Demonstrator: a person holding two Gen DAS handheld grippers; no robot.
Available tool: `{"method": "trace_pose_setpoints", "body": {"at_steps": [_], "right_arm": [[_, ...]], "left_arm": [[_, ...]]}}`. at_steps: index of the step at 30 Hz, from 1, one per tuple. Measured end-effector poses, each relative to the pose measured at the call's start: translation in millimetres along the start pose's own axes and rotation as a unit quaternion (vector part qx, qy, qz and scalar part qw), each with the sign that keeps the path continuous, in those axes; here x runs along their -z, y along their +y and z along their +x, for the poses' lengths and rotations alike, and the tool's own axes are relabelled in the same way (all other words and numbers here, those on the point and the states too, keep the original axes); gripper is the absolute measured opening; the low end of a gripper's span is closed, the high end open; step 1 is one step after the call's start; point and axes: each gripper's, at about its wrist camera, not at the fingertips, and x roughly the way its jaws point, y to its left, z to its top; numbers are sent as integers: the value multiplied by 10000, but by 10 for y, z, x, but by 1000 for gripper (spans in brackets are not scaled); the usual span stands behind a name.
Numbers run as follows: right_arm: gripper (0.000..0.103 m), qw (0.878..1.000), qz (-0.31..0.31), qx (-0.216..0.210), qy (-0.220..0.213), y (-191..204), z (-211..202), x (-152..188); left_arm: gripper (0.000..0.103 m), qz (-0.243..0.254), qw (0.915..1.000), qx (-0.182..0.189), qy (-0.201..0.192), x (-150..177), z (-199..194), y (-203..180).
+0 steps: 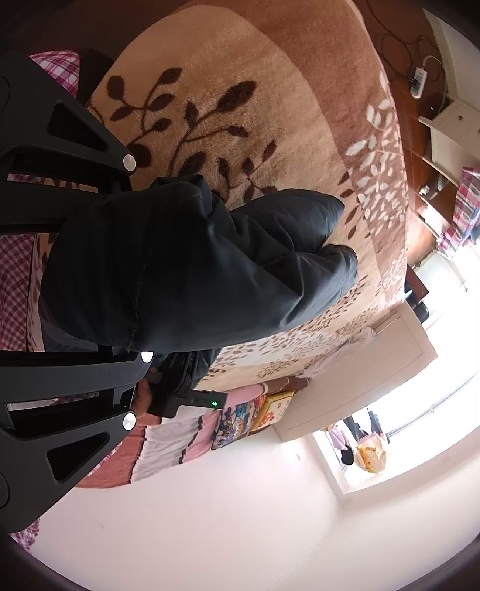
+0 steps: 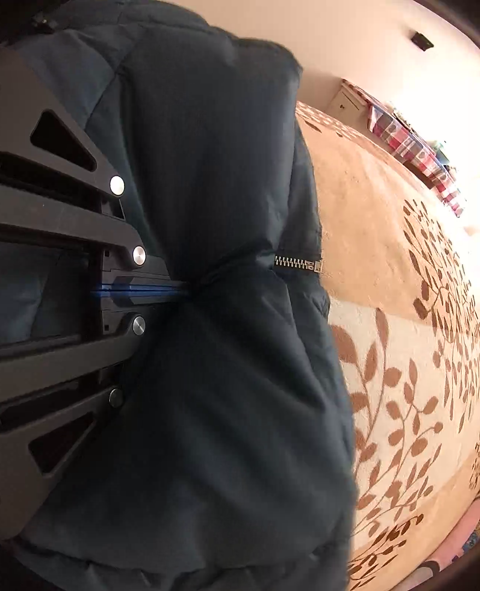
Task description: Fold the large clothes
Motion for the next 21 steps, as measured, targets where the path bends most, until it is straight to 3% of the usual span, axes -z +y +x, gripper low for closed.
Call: {"method": "trace_pose_setpoints", "body": {"at_steps": [3, 5, 7, 10, 12, 15, 18, 21], "right_arm": [[0, 9997, 223, -101, -70, -10, -185, 22], [6, 9978, 253, -476, -389, -36, -506, 126], [6, 9942, 78, -902, -588, -10, -879, 417], [6, 9911, -254, -1246, -396, 41, -1180, 989], [6, 9894, -404, -1391, -110, 79, -1187, 1344], [6, 9896, -656, -1230, 342, 149, -929, 1684], [0, 9913, -685, -1061, 372, 172, -677, 1720], [0, 9915, -582, -1088, 421, 152, -764, 1696]], "left_arm": [[20, 44, 10000, 19, 0, -6, -23, -54], [20, 127, 9999, 16, -29, 8, -39, -117], [20, 224, 9997, 13, -64, 25, -55, -194], [20, 391, 9992, 38, -105, 45, -77, -326], [20, 532, 9985, 29, -132, 69, -95, -435], [20, 784, 9969, 38, -73, 122, -100, -625], [20, 1186, 9929, -47, -32, 270, -68, -873], [20, 1509, 9884, -36, -140, 339, -127, -1113]]}}
